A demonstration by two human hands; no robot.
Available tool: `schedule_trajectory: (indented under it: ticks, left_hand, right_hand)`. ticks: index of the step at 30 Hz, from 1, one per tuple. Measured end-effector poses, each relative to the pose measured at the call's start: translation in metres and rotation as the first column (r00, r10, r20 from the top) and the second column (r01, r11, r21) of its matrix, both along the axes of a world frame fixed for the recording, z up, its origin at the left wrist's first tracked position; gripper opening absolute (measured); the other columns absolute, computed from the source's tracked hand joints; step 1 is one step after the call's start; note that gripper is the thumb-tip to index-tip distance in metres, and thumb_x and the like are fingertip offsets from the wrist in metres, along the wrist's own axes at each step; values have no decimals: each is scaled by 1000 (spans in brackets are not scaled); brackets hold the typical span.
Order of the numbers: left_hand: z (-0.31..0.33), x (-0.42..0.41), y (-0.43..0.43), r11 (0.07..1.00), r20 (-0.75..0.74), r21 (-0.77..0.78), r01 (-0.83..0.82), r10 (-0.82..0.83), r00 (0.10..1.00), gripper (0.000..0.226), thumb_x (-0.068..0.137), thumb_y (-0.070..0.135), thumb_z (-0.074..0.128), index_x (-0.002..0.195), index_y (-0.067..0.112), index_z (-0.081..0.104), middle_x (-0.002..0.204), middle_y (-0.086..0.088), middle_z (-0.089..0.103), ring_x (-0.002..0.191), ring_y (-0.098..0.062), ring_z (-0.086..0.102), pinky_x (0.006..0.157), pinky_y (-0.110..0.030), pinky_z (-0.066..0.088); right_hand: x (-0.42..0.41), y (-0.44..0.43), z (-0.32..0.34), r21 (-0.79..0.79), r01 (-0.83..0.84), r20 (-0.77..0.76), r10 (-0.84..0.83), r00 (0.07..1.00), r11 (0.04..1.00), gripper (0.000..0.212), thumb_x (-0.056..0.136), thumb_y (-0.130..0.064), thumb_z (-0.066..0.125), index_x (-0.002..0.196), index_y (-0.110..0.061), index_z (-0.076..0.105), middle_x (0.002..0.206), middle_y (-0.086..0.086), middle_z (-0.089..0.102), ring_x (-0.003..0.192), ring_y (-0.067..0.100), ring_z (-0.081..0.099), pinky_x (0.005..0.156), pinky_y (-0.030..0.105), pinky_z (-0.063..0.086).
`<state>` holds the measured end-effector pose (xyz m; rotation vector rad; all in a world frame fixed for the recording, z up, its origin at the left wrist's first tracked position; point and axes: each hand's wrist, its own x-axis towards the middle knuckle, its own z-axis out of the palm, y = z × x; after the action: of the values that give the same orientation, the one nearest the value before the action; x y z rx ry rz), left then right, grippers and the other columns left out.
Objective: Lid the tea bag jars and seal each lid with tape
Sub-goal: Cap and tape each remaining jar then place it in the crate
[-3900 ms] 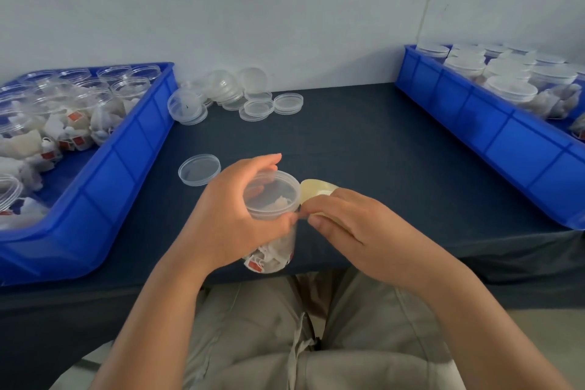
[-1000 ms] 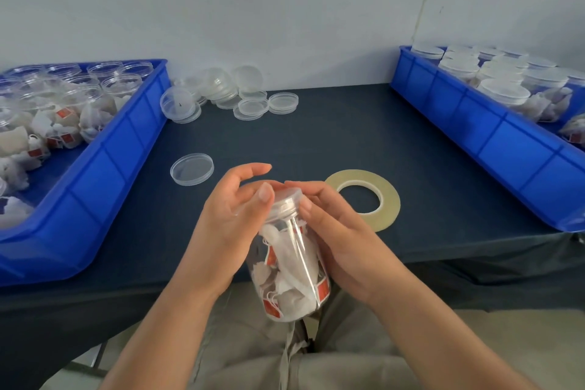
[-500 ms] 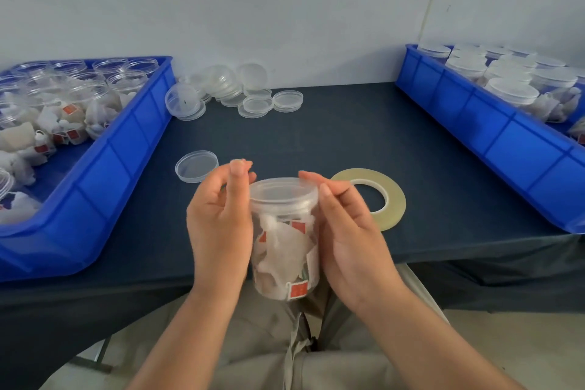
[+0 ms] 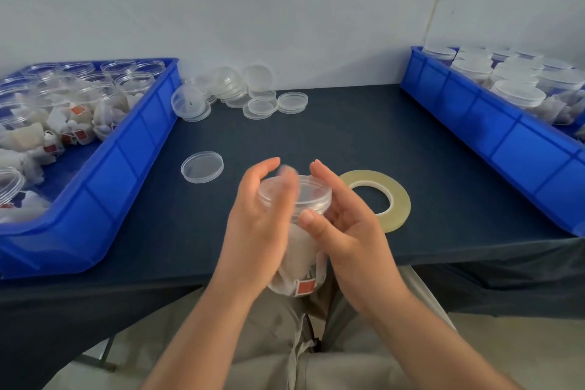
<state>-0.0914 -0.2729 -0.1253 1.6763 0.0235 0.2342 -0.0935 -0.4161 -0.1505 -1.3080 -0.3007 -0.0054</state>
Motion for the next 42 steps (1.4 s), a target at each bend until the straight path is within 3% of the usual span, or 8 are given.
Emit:
schedule_trajectory:
  ticks: [9, 14, 17, 23, 26, 35, 38, 42]
  left_hand:
    - [2, 4, 17, 981, 28, 180, 73, -79, 997, 95, 67, 95, 56, 150, 51, 44, 120, 39, 64, 114, 15, 62, 84, -6, 49]
    - [1, 3, 28, 975, -19, 142, 173, -172, 985, 120, 54, 103, 64, 158, 51, 33, 131, 19, 67, 120, 6, 65, 95, -21, 54]
    - [-3, 3, 36, 963, -34, 176, 203, -200, 979, 123, 55, 87, 82, 159, 50, 28, 126, 24, 69, 117, 0, 69, 98, -31, 56]
    - [-6, 2, 49, 908, -31, 274, 318, -322, 946, 118, 72, 92, 62, 166, 42, 12, 131, 34, 63, 123, 7, 62, 92, -5, 46]
    - [-7, 2, 53, 880, -33, 263, 396, -402, 915, 108, 81, 89, 55, 166, 43, 7, 139, 36, 56, 131, 8, 56, 98, -5, 43]
    - [-17, -3, 35, 902, 68, 244, 355, -381, 922, 76, 93, 89, 35, 159, 58, 14, 159, 33, 38, 148, 6, 38, 113, -20, 38]
    - [-24, 3, 33, 967, 144, 193, 166, -195, 970, 74, 91, 93, 25, 157, 60, 24, 162, 42, 25, 154, 13, 19, 118, -29, 28]
    - [-30, 21, 50, 998, 135, 58, 13, -21, 991, 75, 79, 103, 30, 140, 65, 51, 147, 40, 48, 143, 10, 42, 119, -44, 36]
  right_hand:
    - [7, -6, -7, -41, -83, 6, 83, 997, 996, 68, 98, -34, 70, 160, -25, 44, 138, -2, 72, 131, 14, 66, 99, 22, 55]
    - [12, -12, -13, -140, -86, 61, 96, 994, 986, 55, 109, -30, 54, 162, -23, 41, 147, -15, 64, 138, 8, 58, 106, 17, 49]
    - [12, -9, -14, -173, -46, 71, 59, 996, 984, 50, 112, -41, 47, 158, -23, 48, 149, -17, 62, 142, 10, 56, 117, 36, 46]
    - [10, -11, -10, -237, -36, 92, 59, 994, 971, 58, 92, -52, 78, 140, -23, 65, 150, -8, 63, 134, 18, 64, 105, 45, 57]
    - [14, -18, -5, -316, -84, 94, 119, 988, 945, 56, 90, -32, 83, 142, -20, 63, 149, -5, 64, 138, 20, 61, 111, 57, 52]
    - [12, -38, 14, -535, -118, 122, 215, 969, 837, 81, 82, -36, 93, 153, -35, 53, 147, -14, 64, 136, 12, 61, 113, 42, 53]
    - [13, -43, 21, -593, 0, 148, 109, 983, 805, 94, 74, -43, 96, 155, -35, 51, 141, -27, 63, 136, 2, 58, 114, 32, 50]
    - [30, -76, 60, -541, 325, 220, -242, 945, 776, 95, 63, -60, 91, 148, -50, 50, 133, -35, 60, 125, -10, 59, 101, 22, 55]
